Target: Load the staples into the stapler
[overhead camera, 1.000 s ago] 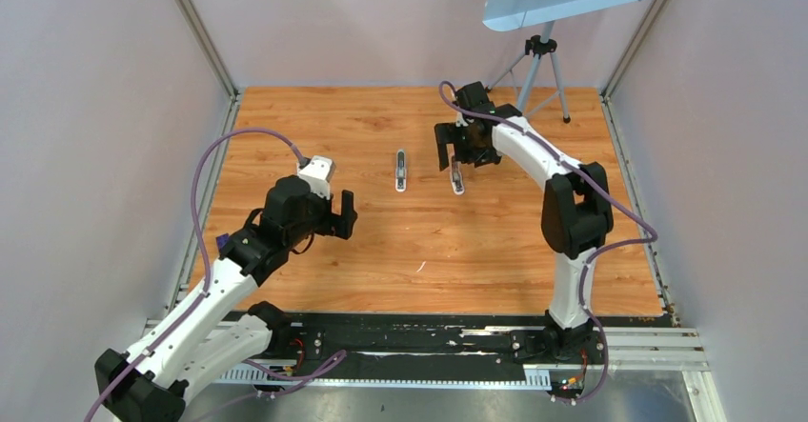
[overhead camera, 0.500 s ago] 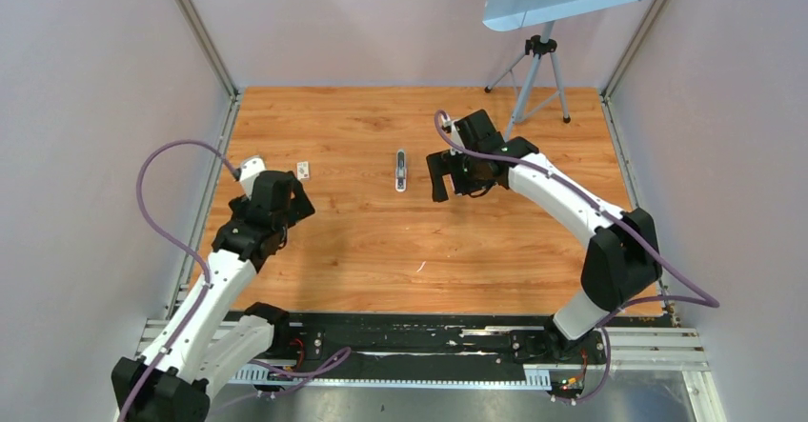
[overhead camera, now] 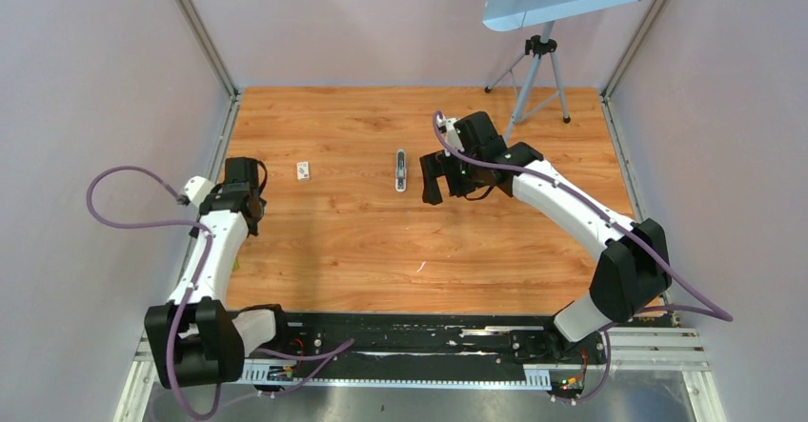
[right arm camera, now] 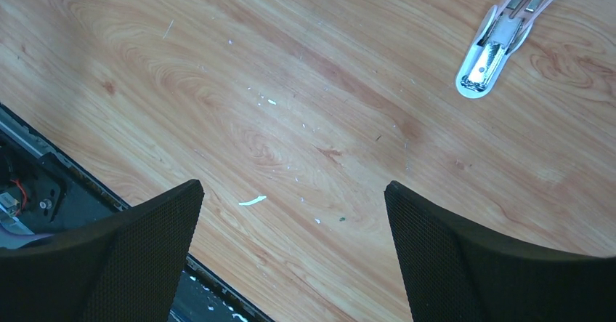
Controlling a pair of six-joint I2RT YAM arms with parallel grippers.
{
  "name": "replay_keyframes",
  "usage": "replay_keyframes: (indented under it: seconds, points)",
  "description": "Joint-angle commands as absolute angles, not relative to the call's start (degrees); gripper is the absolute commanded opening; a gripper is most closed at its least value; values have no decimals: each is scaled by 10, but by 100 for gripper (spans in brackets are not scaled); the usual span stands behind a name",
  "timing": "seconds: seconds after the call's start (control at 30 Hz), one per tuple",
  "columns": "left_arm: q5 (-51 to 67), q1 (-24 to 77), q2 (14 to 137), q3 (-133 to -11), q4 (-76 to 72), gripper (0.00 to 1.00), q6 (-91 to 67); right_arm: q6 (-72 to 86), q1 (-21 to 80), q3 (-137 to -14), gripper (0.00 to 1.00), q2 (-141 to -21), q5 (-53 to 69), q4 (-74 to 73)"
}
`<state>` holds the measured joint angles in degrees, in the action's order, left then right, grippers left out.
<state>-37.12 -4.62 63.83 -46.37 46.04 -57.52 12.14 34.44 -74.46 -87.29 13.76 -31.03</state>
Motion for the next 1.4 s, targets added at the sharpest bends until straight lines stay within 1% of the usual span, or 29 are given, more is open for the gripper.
replay_keyframes:
  seconds: [0.0, 0.1, 0.17, 0.27, 0.43, 0.5, 0.67, 0.73, 0.87, 1.0, 1.13, 1.23, 1.37]
  points:
    - [-393, -116, 647, -462, 453, 100, -618, 130, 352, -754, 100, -851, 108, -312]
    - [-376, -156, 648, -448, 407, 100, -597, 131, 352, -752, 100, -840, 99, -312]
    - [-325, -159, 645, -434, 296, 100, -525, 130, 352, -749, 100, -832, 99, -313]
    - [-242, -158, 655, -427, 186, 94, -433, 136, 352, -746, 99, -825, 95, -311]
    - [-202, -153, 748, -489, 213, 90, -460, 134, 353, -753, 97, -832, 104, -305]
    - [-195, -129, 786, -513, 196, 88, -434, 127, 352, -762, 97, -836, 108, -306]
    - [-191, -60, 866, -592, 187, 88, -343, 112, 353, -775, 96, -834, 108, -306]
    - [-181, -51, 881, -601, 180, 88, -349, 105, 353, -775, 96, -831, 106, -305]
    - [-126, -41, 901, -601, 124, 85, -325, 99, 352, -771, 96, -827, 101, -304]
    - [-110, -28, 961, -656, 146, 82, -250, 92, 352, -761, 96, -818, 103, -301]
    - [-88, -18, 1010, -686, 155, 77, -213, 85, 353, -761, 96, -812, 101, -300]
    - [-85, -6, 1035, -694, 146, 73, -199, 73, 352, -760, 96, -805, 94, -301]
    - [-109, 26, 1064, -704, 146, 73, -183, 69, 352, -756, 96, -792, 80, -300]
